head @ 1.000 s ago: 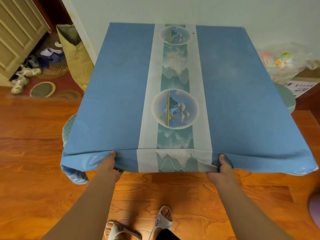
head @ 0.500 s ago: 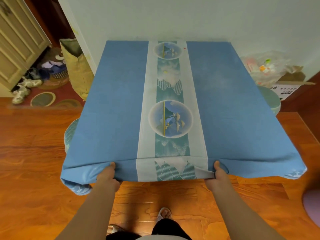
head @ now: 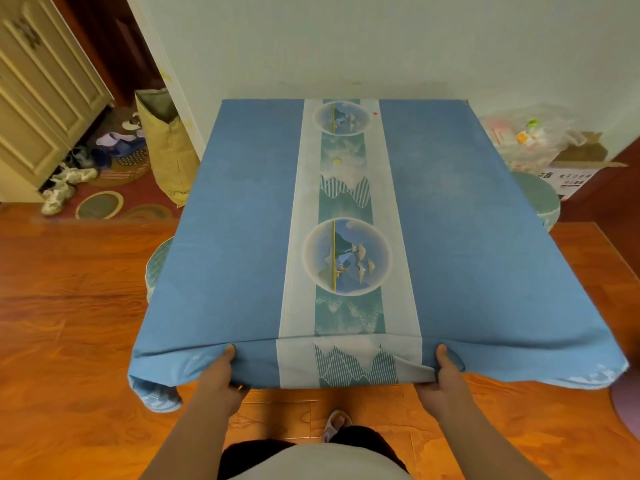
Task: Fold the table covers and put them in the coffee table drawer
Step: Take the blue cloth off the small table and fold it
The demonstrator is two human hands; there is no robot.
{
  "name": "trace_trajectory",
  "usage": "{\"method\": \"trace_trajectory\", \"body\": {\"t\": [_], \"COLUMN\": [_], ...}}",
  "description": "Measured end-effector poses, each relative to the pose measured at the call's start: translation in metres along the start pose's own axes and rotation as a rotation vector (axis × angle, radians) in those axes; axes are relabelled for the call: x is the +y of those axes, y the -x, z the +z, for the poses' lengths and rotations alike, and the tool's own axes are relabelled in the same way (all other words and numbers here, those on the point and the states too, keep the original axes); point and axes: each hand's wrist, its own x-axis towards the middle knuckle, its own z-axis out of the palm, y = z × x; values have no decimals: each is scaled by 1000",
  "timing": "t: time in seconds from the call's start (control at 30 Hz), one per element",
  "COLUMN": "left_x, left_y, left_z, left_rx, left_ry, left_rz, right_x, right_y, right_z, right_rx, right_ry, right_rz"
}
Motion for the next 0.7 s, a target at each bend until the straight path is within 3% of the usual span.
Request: {"method": "trace_trajectory", "body": {"t": [0.33, 0.47, 0.5, 0.57, 0.63, 0.7], "left_x": [-24, 0, 8, 24, 37, 41], "left_y": [40, 71, 79, 89, 91, 89], "left_z": [-67, -92, -93, -92, -88, -90], "left_rx": [-279, -573, -615, -677, -673, -627], "left_ry": [143, 321, 346, 442, 594, 695], "left_rz": [-16, -11, -4, 11, -14, -51], "right_x": [36, 16, 8, 1, -5, -4], "right_y": [75, 101, 105, 125, 167, 190], "right_z": [-54, -54, -47, -37, -10, 3], "right_rx": [-66, -329, -396, -338, -446, -500], "right_ry": [-34, -288, -249, -157, -48, -185], "right_rz": [-34, 29, -29, -195, -280, -270]}}
